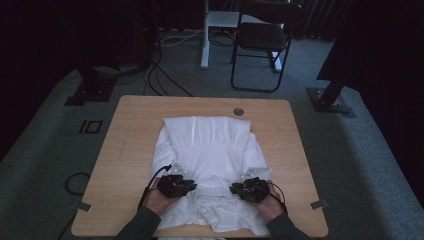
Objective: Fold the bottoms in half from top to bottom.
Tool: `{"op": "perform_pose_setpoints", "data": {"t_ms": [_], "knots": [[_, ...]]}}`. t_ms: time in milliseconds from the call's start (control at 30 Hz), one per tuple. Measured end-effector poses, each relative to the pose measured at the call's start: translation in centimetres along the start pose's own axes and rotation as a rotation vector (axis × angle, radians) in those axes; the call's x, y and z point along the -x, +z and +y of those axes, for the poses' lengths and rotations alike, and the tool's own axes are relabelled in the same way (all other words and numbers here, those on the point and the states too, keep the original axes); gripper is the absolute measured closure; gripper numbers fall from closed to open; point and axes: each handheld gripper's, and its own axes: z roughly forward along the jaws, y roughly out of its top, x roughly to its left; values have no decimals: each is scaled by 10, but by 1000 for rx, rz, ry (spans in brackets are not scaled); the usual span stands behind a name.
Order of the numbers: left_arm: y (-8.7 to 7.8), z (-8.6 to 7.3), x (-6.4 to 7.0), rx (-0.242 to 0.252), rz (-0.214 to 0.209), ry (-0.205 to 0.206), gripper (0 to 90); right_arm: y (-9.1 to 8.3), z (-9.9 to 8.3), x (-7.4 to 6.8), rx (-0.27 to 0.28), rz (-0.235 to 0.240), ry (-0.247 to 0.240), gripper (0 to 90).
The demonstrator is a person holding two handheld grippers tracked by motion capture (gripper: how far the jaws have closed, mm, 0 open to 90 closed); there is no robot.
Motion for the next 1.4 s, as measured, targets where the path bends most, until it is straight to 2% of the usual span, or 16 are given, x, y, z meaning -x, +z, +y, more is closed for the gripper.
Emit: {"op": "perform_pose_setpoints", "data": {"t_ms": [33,67,100,167,200,267,367,433,467,533,567,600,667,833,1067,1400], "knots": [[-7,7,-2,32,17,3,690,-2,6,0,-4,-18,-36,694],[-7,7,-2,32,17,3,666,-2,6,0,-4,-18,-36,694],[-16,19,-9,78,57,-2,641,-8,15,5,46,-20,-18,605],[-16,19,-9,78,57,-2,616,-11,21,8,75,-25,-15,605],[-22,38,-20,122,110,2,616,-11,21,8,75,-25,-15,579],[-21,54,-33,139,161,6,571,-16,47,20,128,-90,-39,537],[-11,74,-54,178,223,-22,570,-6,74,44,169,-148,16,536],[-4,79,-63,175,235,-36,569,1,83,54,172,-158,37,536],[8,81,-73,141,250,-47,567,19,93,71,154,-191,62,533],[25,78,-84,87,270,-48,567,34,96,82,120,-229,71,532],[25,78,-84,87,270,-48,567,40,96,87,101,-241,81,530],[38,70,-92,58,260,-65,567,50,93,93,79,-253,100,528],[43,62,-96,74,235,-85,560,60,85,100,53,-245,137,525],[40,51,-98,114,190,-131,560,62,71,98,60,-244,142,527],[35,36,-78,124,199,-98,561,52,51,83,95,-229,122,527],[27,22,-60,131,196,-107,561,45,36,64,121,-231,107,527]]}}
